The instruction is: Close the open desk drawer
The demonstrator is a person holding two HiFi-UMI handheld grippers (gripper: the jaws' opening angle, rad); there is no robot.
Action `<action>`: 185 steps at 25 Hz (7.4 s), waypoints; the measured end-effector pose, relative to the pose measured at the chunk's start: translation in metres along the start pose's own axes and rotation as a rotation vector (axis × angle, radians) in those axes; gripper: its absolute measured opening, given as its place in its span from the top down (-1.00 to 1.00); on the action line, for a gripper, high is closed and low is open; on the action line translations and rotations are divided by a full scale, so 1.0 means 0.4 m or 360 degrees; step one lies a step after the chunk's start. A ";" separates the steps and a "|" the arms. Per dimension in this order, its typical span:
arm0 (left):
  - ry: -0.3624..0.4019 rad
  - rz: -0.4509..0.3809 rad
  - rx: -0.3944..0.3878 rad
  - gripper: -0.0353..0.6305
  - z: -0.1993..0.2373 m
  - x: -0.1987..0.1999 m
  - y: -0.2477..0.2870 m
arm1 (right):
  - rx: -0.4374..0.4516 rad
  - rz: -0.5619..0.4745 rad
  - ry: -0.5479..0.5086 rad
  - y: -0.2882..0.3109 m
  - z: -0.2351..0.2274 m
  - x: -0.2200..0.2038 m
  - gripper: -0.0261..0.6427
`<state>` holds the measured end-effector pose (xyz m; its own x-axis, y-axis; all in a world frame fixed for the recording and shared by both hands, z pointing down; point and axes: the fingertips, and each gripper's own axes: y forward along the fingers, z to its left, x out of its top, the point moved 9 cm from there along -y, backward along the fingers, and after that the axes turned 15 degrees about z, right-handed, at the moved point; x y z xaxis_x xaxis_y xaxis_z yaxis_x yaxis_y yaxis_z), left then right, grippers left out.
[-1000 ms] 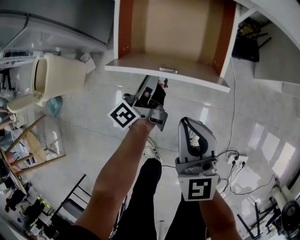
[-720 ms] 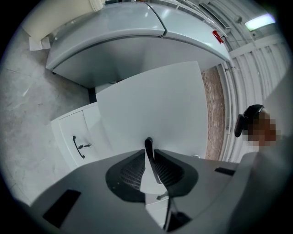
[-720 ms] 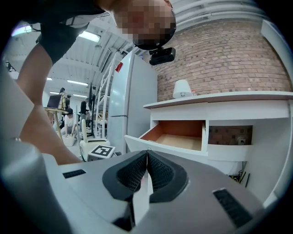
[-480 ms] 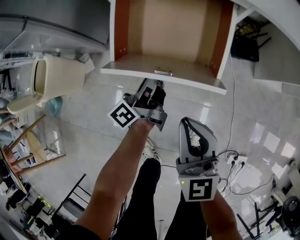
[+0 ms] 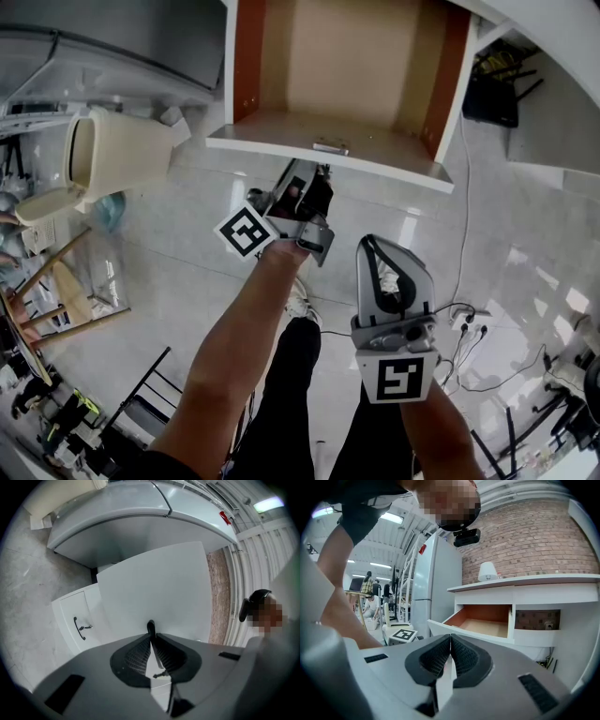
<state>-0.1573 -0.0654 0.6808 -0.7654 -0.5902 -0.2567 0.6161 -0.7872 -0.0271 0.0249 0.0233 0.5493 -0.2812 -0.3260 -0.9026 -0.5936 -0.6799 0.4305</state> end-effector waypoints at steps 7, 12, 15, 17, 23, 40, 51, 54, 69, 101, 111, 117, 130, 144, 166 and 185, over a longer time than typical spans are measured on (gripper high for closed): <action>-0.0028 -0.0030 -0.0017 0.78 -0.016 0.003 -0.003 | 0.0000 0.0002 -0.0007 -0.007 -0.016 0.008 0.84; -0.0012 -0.0052 -0.0077 0.78 -0.046 0.013 0.005 | -0.0002 -0.0013 -0.0010 -0.011 -0.022 0.018 0.84; 0.0012 -0.0055 -0.0103 0.78 -0.071 0.023 0.014 | 0.0001 -0.0015 -0.0008 -0.015 -0.024 0.024 0.84; 0.0025 -0.0048 -0.0106 0.78 -0.084 0.032 0.021 | 0.0000 -0.0020 0.0001 -0.013 -0.029 0.030 0.84; 0.0037 -0.0038 -0.0093 0.76 -0.117 0.053 0.029 | -0.0019 -0.0044 0.0022 -0.009 -0.033 0.056 0.84; -0.0106 -0.0078 -0.0032 0.77 -0.144 0.069 0.045 | -0.0027 -0.0073 0.0034 -0.013 -0.068 0.122 0.84; -0.0116 -0.0117 -0.0029 0.77 -0.144 0.092 0.095 | -0.0065 -0.0025 0.0083 -0.017 -0.109 0.102 0.84; -0.0099 -0.0111 -0.0022 0.77 -0.138 0.105 0.110 | -0.0069 -0.0037 0.0083 -0.010 -0.121 0.101 0.84; -0.0087 -0.0128 -0.0022 0.77 -0.128 0.178 0.214 | -0.0102 -0.0063 0.0099 0.040 -0.180 0.130 0.84; -0.0008 -0.0140 -0.0022 0.74 -0.109 0.258 0.331 | 0.0024 -0.0175 0.0102 0.069 -0.171 0.198 0.84; 0.0016 -0.0145 0.0032 0.60 -0.123 0.227 0.274 | -0.0115 -0.0125 0.0116 0.047 -0.254 0.172 0.84; 0.0240 -0.0073 0.0199 0.70 -0.192 0.168 0.146 | -0.0161 -0.0104 0.0087 0.016 -0.263 0.157 0.84; 0.1374 0.0216 0.0597 0.88 -0.666 0.126 -0.105 | -0.0172 -0.0097 0.0123 -0.153 -0.160 0.301 0.84; 0.1746 0.0250 0.0730 0.87 -1.147 0.108 -0.330 | -0.0076 -0.0280 -0.0035 -0.414 0.077 0.687 0.84; 0.1752 0.0031 0.0746 0.87 -1.511 0.026 -0.481 | -0.0038 -0.0426 -0.0385 -0.730 0.148 0.939 0.84; 0.1707 0.0030 0.0727 0.87 -1.572 -0.058 -0.450 | -0.0008 -0.0482 -0.0344 -0.790 0.135 0.941 0.84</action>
<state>-0.1334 0.2026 0.0841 -0.0723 -0.3204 -0.9445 0.3340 -0.9001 0.2797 0.0660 0.1509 0.0732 -0.2463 0.0365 -0.9685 -0.6706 -0.7279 0.1431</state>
